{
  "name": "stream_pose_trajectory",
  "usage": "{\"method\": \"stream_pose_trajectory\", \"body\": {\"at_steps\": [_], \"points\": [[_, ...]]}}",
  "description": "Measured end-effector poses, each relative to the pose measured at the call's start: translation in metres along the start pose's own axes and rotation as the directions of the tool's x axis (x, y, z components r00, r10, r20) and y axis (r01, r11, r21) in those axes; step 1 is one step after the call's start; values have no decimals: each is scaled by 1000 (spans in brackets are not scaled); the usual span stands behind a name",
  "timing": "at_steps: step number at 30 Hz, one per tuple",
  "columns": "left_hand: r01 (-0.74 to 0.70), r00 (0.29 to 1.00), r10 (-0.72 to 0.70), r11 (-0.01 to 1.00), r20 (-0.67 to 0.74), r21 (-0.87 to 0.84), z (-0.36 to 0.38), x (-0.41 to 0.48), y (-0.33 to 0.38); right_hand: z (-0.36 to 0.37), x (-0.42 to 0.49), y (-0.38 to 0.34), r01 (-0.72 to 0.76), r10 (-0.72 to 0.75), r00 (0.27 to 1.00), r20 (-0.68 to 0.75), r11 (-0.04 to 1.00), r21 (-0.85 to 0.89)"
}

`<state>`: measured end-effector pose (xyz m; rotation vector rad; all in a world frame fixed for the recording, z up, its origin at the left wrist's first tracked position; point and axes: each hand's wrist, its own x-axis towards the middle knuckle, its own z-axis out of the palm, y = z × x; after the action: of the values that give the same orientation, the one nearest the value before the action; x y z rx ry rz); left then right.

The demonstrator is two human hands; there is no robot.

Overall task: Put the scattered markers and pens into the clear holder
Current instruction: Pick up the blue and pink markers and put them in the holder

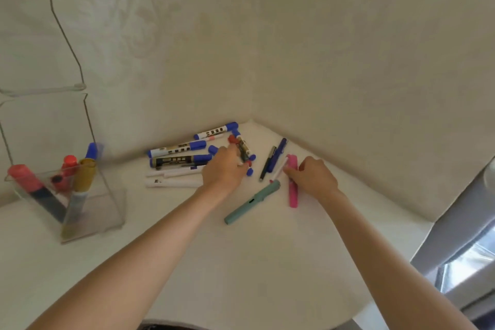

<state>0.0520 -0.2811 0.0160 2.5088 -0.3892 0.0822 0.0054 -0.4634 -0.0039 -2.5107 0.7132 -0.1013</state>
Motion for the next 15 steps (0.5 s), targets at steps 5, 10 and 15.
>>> {"method": "stream_pose_trajectory", "body": {"at_steps": [5,10,15], "points": [[197,977,-187,974,-102,110,16,26,5,2,7,-12,-65,65,998,13,998,-12],[218,975,-216,975,-40,47,13,35,6,0,4,-12,-27,37,996,-85,993,115],[239,969,-235,970,75,-49,-1,31,-6,-5,-13,-26,93,-52,983,-176,968,232]]}}
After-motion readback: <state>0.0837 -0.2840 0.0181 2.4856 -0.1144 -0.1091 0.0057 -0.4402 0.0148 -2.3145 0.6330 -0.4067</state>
